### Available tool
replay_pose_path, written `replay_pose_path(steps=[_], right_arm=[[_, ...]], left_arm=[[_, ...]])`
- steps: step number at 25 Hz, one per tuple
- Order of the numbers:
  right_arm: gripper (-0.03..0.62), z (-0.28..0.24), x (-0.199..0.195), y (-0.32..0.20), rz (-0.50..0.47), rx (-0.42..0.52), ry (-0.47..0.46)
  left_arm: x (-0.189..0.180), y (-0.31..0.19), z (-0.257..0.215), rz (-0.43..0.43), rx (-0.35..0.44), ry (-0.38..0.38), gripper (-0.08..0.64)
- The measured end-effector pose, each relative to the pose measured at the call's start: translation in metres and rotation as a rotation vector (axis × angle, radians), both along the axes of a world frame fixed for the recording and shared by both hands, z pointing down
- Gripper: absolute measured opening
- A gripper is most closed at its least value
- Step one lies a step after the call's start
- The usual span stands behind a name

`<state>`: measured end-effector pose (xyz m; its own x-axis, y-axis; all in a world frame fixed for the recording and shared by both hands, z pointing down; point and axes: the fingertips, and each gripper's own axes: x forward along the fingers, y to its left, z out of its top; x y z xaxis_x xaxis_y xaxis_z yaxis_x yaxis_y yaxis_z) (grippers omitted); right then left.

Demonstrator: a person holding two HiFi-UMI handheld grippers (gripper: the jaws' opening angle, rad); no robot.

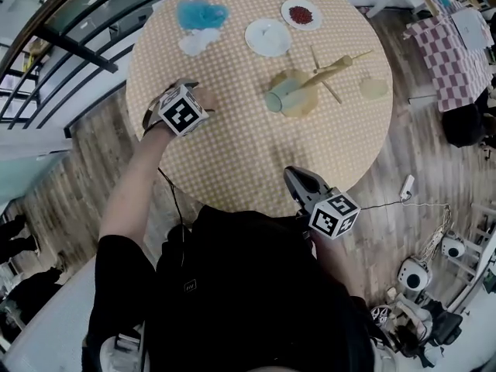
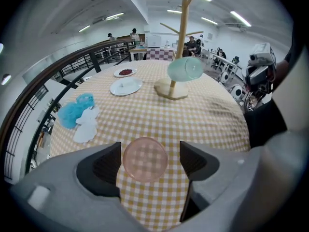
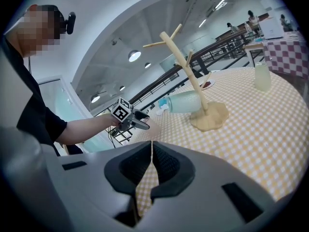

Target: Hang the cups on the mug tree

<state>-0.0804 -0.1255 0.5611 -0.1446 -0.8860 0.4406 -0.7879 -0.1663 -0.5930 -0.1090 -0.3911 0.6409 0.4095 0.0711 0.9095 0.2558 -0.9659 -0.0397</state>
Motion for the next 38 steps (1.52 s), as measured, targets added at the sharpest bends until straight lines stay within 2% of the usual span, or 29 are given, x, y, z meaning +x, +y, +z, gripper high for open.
replay_pose_path(steps=[9,11,12,18,22,30,34,38], right_arm=[[0.018,-0.005,0.0,0.006,-0.01,-0.014,0.024],[0.018,-0.006,-0.003,0.008,-0.004,-0.016,0.027],[0.018,-0.007,-0.005,0.008,0.0,-0.016,0.029],[0.018,-0.013,-0.013,0.018,0.013,-0.018,0.043],[0.018,-0.018,-0.014,0.026,0.003,-0.018,0.061],[0.018,-0.037,-0.014,0.025,-0.074,0.043,0.088],[0.018,-0.044,-0.015,0.031,-0.144,0.078,0.087],[0.018,-0.05,0.004,0.049,-0.199,0.102,0.09]], left_arm=[[0.006,-0.005,0.019,-0.022,0.031,-0.041,0.37],[0.005,-0.008,0.022,-0.027,0.034,-0.042,0.351],[0.003,-0.011,0.023,-0.034,0.031,-0.039,0.333],[-0.005,-0.009,0.018,-0.075,0.021,-0.028,0.328],[-0.004,0.002,0.001,-0.103,0.012,0.028,0.328],[-0.022,0.033,-0.046,-0.155,0.067,0.105,0.328],[-0.035,0.054,-0.067,-0.191,0.084,0.113,0.328],[-0.037,0.075,-0.081,-0.234,0.131,0.1,0.328]])
